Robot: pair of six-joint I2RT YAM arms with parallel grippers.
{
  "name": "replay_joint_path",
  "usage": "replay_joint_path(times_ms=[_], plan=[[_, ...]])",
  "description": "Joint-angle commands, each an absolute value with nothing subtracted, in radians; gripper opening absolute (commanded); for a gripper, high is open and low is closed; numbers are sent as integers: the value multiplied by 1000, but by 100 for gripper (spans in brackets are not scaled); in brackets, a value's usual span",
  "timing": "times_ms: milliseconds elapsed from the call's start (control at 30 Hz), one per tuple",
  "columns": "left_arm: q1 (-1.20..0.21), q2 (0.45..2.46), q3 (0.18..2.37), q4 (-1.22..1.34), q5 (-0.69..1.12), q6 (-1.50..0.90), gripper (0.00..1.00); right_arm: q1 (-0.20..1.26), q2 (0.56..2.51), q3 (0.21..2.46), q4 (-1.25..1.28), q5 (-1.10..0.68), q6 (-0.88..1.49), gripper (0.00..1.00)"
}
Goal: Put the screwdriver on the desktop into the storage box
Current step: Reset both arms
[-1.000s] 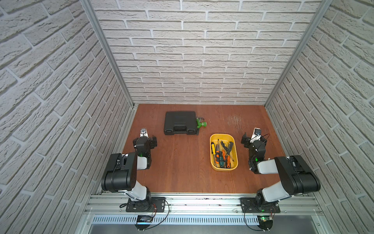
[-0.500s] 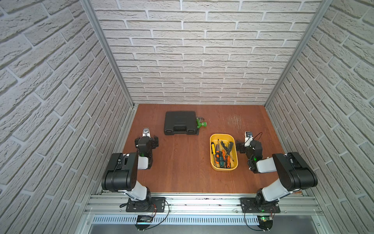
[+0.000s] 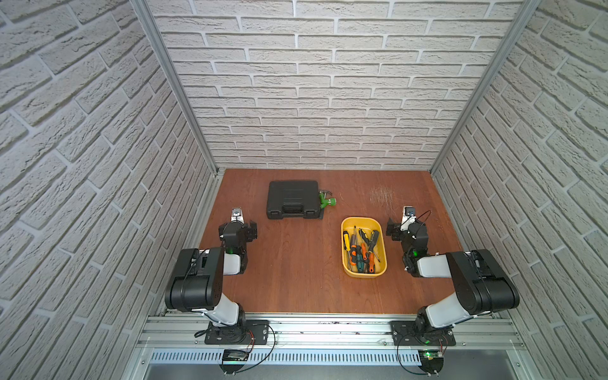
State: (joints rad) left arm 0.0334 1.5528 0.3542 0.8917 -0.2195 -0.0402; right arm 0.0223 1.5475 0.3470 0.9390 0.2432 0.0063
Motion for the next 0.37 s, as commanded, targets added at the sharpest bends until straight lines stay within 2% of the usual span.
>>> replay_joint_path(times_ms=[0, 333], plan=[[38, 1554, 370, 917, -211, -35, 98, 27, 1549, 350, 983, 261, 14, 99], [41, 1554, 373, 911, -203, -36, 98, 21, 1550, 350, 982, 251, 19, 99]])
